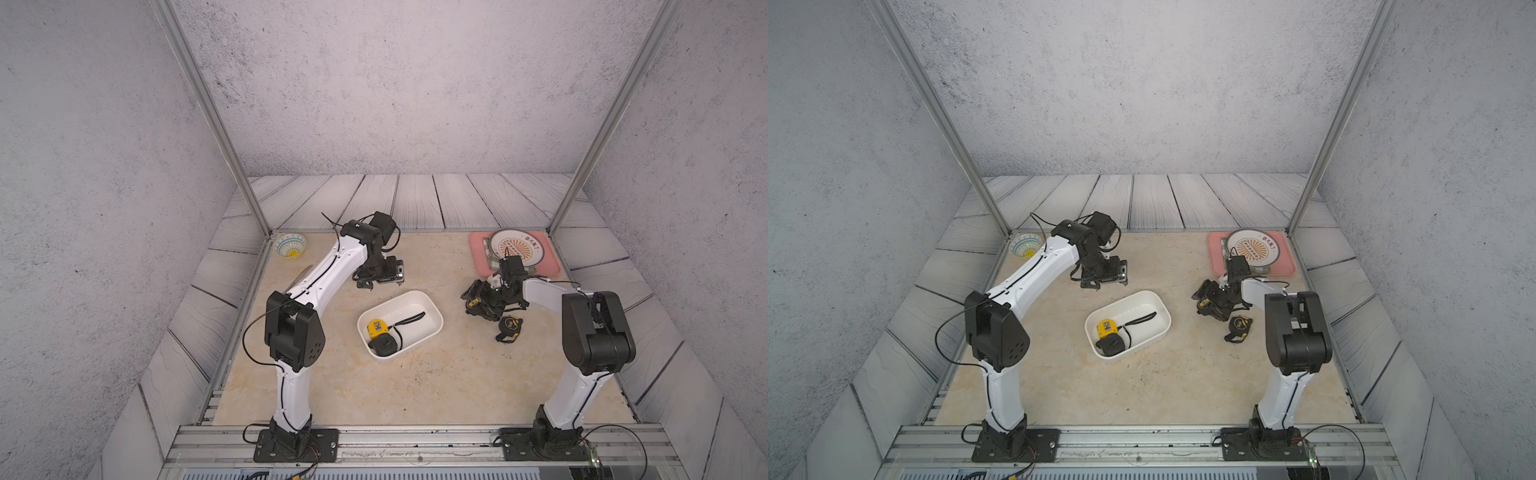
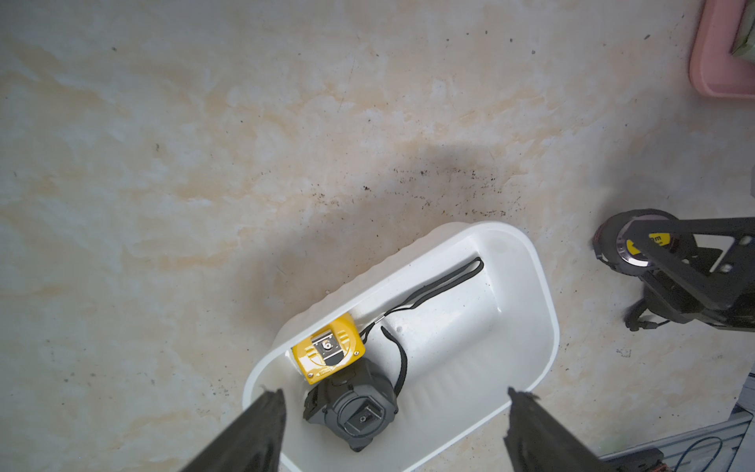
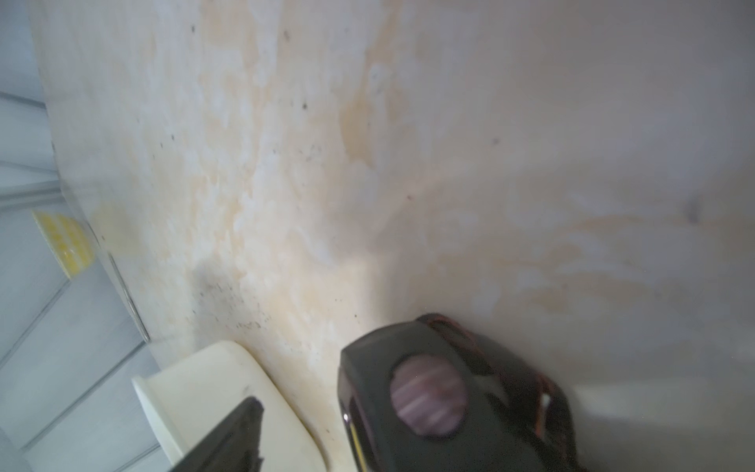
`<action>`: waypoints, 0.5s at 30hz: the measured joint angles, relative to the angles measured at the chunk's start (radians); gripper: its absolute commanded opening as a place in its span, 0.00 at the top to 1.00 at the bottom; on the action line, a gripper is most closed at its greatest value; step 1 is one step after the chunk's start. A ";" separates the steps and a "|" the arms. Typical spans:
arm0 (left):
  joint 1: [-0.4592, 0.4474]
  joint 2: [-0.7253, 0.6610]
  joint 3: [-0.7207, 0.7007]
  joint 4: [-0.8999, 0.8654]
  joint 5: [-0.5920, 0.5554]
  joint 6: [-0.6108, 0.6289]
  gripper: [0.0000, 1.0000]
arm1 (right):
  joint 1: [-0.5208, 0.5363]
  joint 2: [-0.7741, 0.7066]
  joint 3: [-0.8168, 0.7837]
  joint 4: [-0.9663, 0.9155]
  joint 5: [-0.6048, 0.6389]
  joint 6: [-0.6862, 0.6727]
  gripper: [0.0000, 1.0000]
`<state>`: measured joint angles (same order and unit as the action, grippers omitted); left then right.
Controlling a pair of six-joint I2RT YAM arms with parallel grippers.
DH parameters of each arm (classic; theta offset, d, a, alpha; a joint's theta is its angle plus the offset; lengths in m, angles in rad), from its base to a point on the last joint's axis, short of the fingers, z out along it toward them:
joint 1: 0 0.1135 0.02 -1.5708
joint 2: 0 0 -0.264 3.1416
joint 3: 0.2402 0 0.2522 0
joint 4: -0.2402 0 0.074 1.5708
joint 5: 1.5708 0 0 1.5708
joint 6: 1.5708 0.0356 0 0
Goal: Take the tape measure out of the storage box
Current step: Place the tape measure at the center of the board.
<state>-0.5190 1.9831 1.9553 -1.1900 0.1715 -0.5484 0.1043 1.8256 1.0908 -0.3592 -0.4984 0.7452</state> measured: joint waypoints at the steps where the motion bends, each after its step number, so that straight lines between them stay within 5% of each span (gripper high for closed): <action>1: 0.000 0.000 0.000 -0.002 0.000 0.002 0.11 | -0.001 -0.002 0.003 -0.008 0.005 -0.002 0.07; 15: 0.000 0.002 0.000 -0.024 -0.014 0.031 0.06 | -0.001 -0.123 0.077 -0.183 0.146 -0.053 0.05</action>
<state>-0.5190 1.9846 1.9556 -1.2144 0.1570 -0.5175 0.1032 1.7023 1.1683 -0.5426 -0.3523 0.6926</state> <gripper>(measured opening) 0.929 0.947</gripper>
